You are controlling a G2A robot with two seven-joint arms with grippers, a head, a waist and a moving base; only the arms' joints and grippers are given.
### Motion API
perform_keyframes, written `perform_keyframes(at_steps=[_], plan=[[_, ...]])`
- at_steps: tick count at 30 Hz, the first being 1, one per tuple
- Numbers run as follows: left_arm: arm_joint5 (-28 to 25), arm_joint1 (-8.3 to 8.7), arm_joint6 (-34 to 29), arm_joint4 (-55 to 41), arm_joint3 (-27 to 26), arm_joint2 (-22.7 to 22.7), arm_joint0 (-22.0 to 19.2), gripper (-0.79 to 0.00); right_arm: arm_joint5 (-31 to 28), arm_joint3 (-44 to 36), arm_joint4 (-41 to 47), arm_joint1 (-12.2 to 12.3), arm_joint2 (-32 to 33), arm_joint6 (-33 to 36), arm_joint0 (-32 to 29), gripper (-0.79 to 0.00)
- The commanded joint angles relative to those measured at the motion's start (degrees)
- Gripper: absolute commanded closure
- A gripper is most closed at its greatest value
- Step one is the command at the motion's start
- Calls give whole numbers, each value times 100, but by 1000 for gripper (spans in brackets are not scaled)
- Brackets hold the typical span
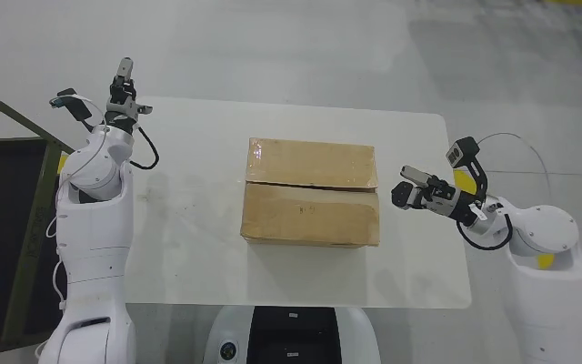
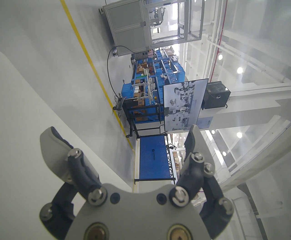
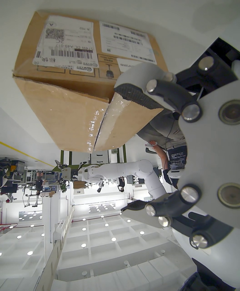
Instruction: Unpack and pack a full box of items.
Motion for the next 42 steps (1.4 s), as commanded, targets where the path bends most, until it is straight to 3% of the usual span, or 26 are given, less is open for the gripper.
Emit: perform_keyframes(at_steps=[1,17,42], plan=[[0,0,0,0,0,0,0,-785,0,0,0,0,0,0,0,-785],[0,0,0,0,0,0,0,-785,-547,80,-138,65,-123,-202,-231,-785],[0,0,0,0,0,0,0,-785,-1260,520,-72,151,-670,44,-36,-785]])
